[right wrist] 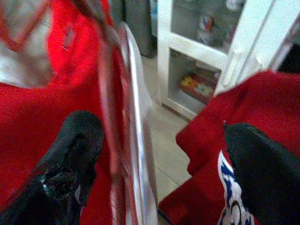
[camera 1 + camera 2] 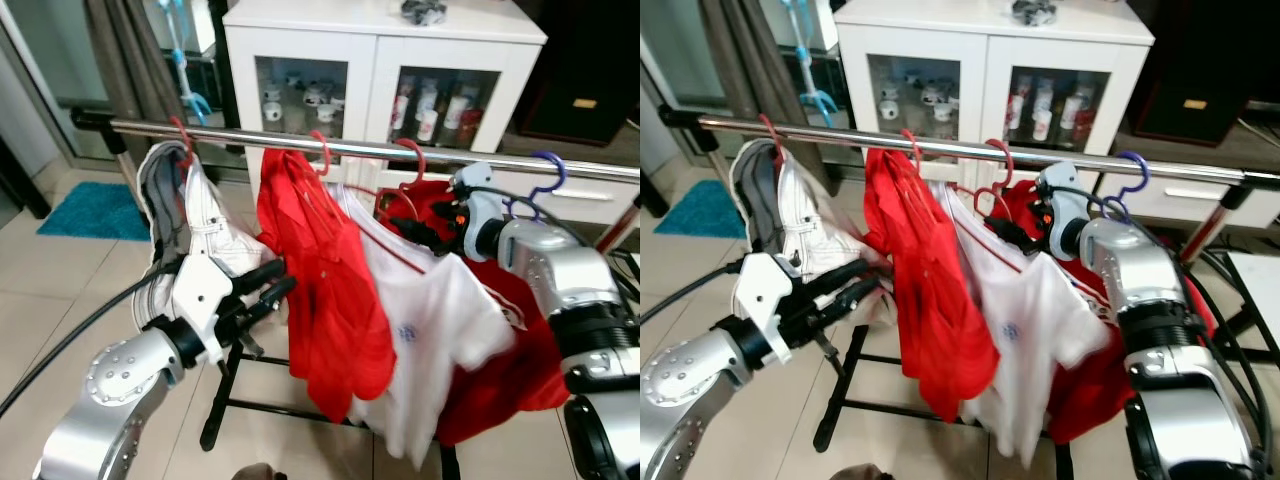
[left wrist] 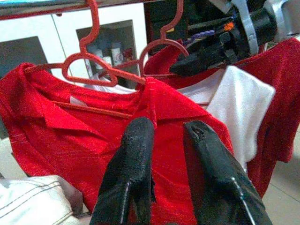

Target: Hang hanger

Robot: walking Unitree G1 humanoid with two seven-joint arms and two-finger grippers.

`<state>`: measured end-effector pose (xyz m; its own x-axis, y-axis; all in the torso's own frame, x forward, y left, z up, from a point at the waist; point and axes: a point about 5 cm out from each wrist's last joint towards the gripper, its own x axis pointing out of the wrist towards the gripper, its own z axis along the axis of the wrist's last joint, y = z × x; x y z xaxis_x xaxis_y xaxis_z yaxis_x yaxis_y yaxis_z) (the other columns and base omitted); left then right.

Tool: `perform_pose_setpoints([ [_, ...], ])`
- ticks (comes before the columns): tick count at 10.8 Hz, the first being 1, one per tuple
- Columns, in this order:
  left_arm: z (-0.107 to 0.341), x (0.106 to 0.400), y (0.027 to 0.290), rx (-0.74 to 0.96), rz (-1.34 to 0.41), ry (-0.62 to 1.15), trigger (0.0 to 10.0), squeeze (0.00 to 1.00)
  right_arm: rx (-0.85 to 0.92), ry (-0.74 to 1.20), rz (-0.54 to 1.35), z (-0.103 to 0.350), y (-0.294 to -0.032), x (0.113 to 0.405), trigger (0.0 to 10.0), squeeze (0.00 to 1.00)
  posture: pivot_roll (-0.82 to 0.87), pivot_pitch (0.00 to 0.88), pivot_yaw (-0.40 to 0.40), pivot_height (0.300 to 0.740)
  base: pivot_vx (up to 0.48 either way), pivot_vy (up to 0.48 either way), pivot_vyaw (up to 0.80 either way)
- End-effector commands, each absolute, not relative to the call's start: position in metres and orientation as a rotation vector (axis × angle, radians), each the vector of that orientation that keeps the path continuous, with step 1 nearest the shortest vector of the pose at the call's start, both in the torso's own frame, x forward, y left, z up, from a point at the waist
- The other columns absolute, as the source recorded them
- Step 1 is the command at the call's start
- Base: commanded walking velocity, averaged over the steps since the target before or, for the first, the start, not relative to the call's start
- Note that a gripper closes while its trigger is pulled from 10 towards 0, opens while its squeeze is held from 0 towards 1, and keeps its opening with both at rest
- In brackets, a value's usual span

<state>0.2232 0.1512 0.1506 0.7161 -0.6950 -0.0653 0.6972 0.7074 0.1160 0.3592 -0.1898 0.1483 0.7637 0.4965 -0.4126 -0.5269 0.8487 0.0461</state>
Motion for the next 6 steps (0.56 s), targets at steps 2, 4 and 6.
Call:
perform_pose_setpoints([
  [2,0.1482,0.2223,0.1514,0.141,-0.777,0.027,10.0,0.00,-0.078,0.398,0.553,0.1588,-0.1925,0.3636,0.0,0.00,0.08,0.000,0.009,0.740,0.000,0.000,0.00],
  [4,0.1460,0.2226,0.1500,0.140,-0.781,0.029,10.0,0.00,-0.020,0.394,0.605,0.1614,-0.1928,0.3637,0.0,0.00,0.07,0.000,0.004,0.740,0.000,0.000,0.00],
  [6,0.1447,0.2234,0.1494,0.142,-0.784,0.029,10.0,0.00,-0.027,0.412,0.615,0.1579,-0.1932,0.3632,0.0,0.00,0.07,0.000,0.002,0.740,0.000,0.000,0.00],
])
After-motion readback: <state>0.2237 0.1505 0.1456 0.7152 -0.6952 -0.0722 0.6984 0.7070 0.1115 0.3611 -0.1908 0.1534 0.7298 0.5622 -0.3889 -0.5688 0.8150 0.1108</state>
